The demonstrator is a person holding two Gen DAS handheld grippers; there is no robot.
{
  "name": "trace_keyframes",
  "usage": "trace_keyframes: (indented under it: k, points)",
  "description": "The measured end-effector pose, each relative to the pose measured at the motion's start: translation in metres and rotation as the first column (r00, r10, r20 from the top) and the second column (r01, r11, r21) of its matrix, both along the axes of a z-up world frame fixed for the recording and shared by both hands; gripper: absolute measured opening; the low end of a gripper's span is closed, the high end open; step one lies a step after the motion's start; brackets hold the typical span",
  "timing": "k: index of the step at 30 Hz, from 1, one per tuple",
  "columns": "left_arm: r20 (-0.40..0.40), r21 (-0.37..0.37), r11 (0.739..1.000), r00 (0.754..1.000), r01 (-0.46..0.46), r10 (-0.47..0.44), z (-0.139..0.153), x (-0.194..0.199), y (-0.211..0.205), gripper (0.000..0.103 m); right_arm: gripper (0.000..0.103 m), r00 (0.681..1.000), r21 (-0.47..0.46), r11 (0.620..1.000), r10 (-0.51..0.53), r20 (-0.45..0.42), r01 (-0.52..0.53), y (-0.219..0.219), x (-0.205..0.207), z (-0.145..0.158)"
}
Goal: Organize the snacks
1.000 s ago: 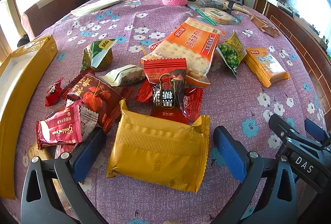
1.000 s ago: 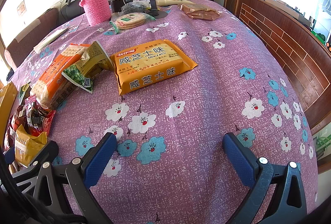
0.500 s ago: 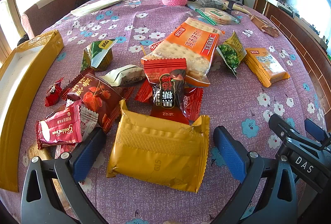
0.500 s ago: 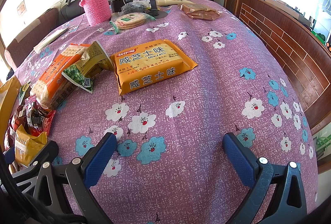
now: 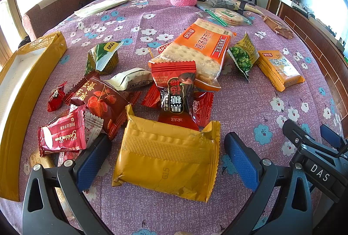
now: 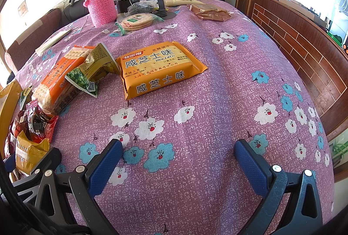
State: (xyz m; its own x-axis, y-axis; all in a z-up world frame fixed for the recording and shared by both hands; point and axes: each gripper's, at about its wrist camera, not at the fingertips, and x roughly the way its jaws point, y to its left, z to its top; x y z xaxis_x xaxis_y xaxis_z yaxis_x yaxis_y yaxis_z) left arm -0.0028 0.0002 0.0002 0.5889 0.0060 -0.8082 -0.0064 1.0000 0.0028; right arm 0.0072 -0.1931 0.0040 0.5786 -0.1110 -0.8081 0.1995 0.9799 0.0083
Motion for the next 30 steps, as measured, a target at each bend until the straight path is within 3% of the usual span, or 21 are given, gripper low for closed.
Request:
trace_keyframes:
  k: [30]
  points:
    - [0.000,0.000,1.000,1.000,-0.011,0.011,0.0007,0.0001,-0.0010,0.103,0.103,1.000,0.000,1.000,0.000,0.000,0.000,0.0001,0.0001,0.0001]
